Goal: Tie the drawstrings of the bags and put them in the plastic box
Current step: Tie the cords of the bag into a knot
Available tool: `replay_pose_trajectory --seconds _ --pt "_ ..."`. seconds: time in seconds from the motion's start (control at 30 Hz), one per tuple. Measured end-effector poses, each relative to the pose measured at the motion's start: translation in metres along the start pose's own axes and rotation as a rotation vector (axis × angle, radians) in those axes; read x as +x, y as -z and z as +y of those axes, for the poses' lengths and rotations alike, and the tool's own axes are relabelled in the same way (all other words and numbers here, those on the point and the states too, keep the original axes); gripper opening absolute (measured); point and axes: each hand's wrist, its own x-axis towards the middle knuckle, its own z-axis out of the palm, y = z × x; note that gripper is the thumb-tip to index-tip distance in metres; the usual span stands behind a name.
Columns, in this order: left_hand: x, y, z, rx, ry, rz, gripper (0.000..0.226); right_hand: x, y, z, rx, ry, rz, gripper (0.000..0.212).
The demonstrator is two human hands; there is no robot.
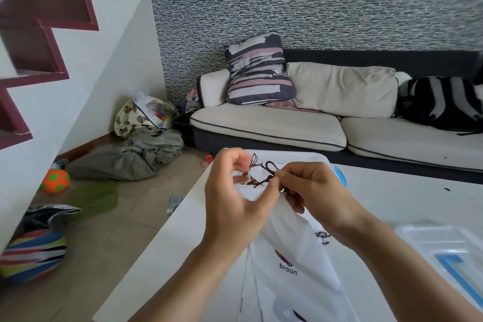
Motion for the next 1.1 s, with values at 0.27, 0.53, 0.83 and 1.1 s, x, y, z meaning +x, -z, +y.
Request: replay_pose_trajectory --seconds 0.27,0.53,0.83,1.1 --pt "0.006 0.005 -0.003 0.186 -0.293 -0.202 0.027 -0.001 0.001 -0.004 0.028 0.021 -0.063 0.033" --pt "0.01 0.008 0.002 -0.181 0.304 -0.362 0.028 0.0 0.007 -0.002 -0.101 0.042 -0.039 0.033" --pt "0.008 0.005 0.003 -0.351 0.576 -0.339 0.012 -0.002 0.013 -0.007 -0.165 0.032 -0.04 0.034" --pt "0.011 0.005 0.003 -0.633 0.947 -0.289 0.027 0.0 0.016 -0.003 -0.298 0.08 -0.02 0.027"
